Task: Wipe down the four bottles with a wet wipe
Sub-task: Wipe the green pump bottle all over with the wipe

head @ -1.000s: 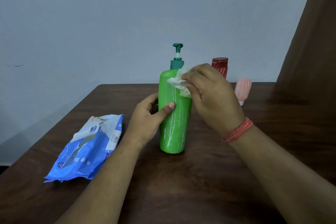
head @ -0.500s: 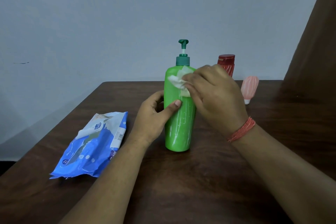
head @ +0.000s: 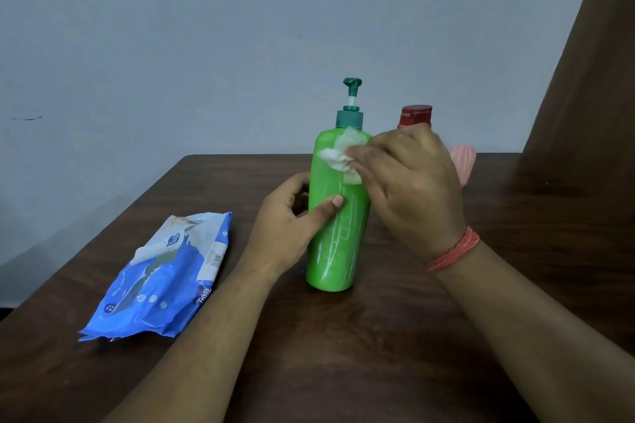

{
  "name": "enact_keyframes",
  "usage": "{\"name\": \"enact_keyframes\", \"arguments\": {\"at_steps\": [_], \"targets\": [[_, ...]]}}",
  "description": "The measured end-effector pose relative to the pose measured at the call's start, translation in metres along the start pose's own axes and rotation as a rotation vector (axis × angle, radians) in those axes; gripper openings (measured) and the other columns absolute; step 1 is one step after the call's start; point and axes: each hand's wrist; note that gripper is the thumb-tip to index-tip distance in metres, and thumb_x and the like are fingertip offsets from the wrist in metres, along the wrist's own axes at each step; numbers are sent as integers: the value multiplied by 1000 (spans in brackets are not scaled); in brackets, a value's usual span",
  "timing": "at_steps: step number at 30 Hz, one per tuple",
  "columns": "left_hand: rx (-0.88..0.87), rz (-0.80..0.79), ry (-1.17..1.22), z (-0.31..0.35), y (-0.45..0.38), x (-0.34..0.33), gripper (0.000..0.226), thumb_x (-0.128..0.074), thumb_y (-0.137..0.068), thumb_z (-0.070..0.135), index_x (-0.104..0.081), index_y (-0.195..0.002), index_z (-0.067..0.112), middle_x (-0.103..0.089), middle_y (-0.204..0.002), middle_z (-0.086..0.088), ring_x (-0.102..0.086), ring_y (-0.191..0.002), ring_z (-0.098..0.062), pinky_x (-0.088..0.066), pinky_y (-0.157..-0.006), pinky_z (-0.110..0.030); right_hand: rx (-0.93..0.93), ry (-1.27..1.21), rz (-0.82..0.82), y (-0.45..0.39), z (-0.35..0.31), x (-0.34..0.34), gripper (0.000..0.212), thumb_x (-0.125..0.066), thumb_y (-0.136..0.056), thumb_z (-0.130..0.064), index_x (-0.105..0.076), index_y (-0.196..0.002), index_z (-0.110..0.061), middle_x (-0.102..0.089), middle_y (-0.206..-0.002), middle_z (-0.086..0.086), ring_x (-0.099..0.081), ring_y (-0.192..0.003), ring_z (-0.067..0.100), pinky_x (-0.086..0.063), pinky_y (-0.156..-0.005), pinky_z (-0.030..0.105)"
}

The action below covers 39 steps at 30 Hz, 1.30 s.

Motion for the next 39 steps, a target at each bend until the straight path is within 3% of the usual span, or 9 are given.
{"name": "enact_keyframes", "arguments": {"at_steps": [6,10,14,18,22,26,31,35,39], "targets": [[-19,-9,-21,0,-1,-2,28,-78,-76,46,-71,-103,43,-76,-104,3,-72,-102,-18,-59,-90,-45,111,15,-55,-3,-8,-1,14,-66,-95,-12,-76,-104,-9,-69,-95,8,-59,-86,31,-48,-74,46],[-29,-19,-59,0,-1,-4,27,-76,-75,48,-69,-102,47,-76,-104,5,-72,-100,-15,-59,-89,-46,-19,42,16,-6,-7,3,14,-68,-95,-14,-77,-105,-11,-66,-90,7,-57,-84,29,-44,-73,42],[-35,-6,-54,-1,-1,-3,26,-80,-77,41,-70,-102,41,-76,-103,3,-72,-100,-18,-58,-91,-51,140,68,-107,-1,-14,1,17,-72,-90,-15,-76,-107,-11,-66,-92,7,-57,-87,31,-44,-73,44],[-40,-20,-104,-1,-1,-4,28,-80,-80,40,-69,-105,38,-75,-103,6,-71,-99,-14,-59,-90,-47,9,74,5,-7,-10,3,15,-71,-91,-11,-76,-105,-11,-66,-89,7,-56,-83,31,-44,-71,43],[-36,-10,-107,1,0,-5,29,-79,-81,38,-68,-107,33,-75,-103,7,-71,-100,-12,-58,-91,-45,105,111,-80,-5,-17,1,22,-74,-87,-10,-74,-109,-10,-65,-92,8,-57,-84,31,-45,-72,46],[-54,-20,-159,2,0,-7,28,-79,-85,30,-68,-111,30,-74,-103,9,-70,-99,-11,-58,-90,-44,-41,145,38,-15,-13,4,17,-73,-89,-11,-75,-106,-11,-64,-88,8,-54,-82,29,-45,-70,43],[-40,0,-153,1,0,-5,30,-77,-78,47,-68,-104,36,-74,-101,8,-70,-98,-15,-58,-89,-50,38,130,-78,-6,-17,1,28,-72,-85,-14,-73,-112,-14,-63,-93,6,-54,-85,30,-44,-73,46],[-67,9,-206,2,-1,-7,29,-77,-80,42,-68,-107,34,-74,-101,12,-70,-97,-9,-59,-88,-43,-123,113,33,-12,-5,4,17,-66,-93,-13,-76,-107,-16,-63,-89,6,-54,-83,30,-44,-71,43],[-124,3,-254,2,-1,-8,29,-78,-83,38,-67,-109,31,-73,-101,14,-70,-96,-7,-59,-87,-35,-104,90,-71,-26,-10,5,21,-64,-90,-11,-75,-107,-16,-59,-91,5,-50,-86,28,-44,-73,41]]}}
Point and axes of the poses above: each hand's wrist, its own y-axis away from the middle knuckle, its own x-axis out of the back of the hand, z = x × y
